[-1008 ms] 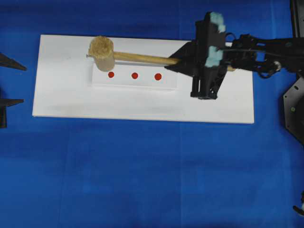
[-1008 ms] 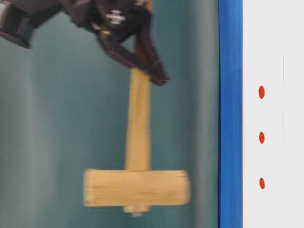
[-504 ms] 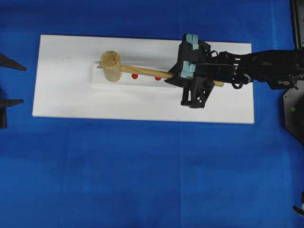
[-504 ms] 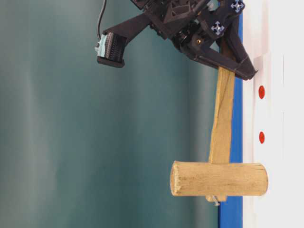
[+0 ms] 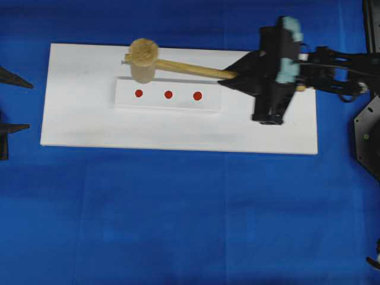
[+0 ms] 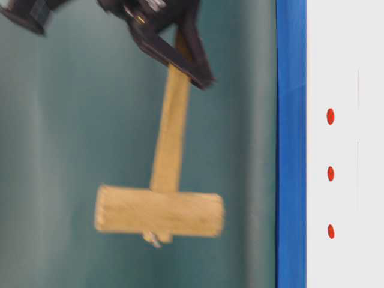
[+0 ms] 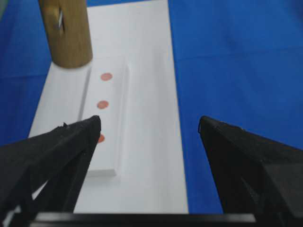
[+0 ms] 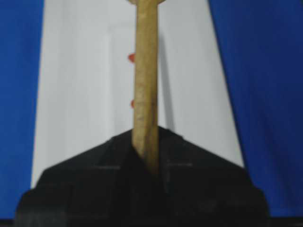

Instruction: Hit the mark with a hammer.

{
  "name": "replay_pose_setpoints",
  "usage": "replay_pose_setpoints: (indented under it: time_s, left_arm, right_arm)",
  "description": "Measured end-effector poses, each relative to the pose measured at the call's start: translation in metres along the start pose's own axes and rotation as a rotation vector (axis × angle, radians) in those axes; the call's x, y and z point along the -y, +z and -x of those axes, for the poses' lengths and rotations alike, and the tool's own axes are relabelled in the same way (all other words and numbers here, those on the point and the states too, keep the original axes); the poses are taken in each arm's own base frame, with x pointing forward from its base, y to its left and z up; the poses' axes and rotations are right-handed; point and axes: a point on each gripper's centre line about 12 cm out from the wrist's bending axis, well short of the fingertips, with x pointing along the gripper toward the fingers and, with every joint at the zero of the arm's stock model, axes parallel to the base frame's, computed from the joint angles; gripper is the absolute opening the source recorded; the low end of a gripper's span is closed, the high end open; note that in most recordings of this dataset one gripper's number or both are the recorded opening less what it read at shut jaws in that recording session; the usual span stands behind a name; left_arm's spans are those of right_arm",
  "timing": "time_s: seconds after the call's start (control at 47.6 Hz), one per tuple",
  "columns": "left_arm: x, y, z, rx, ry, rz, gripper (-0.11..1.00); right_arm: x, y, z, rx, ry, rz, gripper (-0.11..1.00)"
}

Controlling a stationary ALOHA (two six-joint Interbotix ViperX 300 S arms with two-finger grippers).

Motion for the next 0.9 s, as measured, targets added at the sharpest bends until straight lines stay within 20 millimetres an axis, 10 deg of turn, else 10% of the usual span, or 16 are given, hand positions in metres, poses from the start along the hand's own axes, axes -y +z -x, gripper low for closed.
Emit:
replay_pose_setpoints:
  time_s: [0.441,0.903]
  left_arm:
    - [0.000,-0.001,0.000,0.002,0.000,0.001,0.82]
    - [0.000,0.000,0.000,0.011,0.001,0.003,0.82]
  right_arm:
    - [0.002,-0.021,0.019,-0.017,-0.002,-0.004,0.00]
    - [0.002,-0.109,-0.035,-0.312,-0.042,-0.086,0.00]
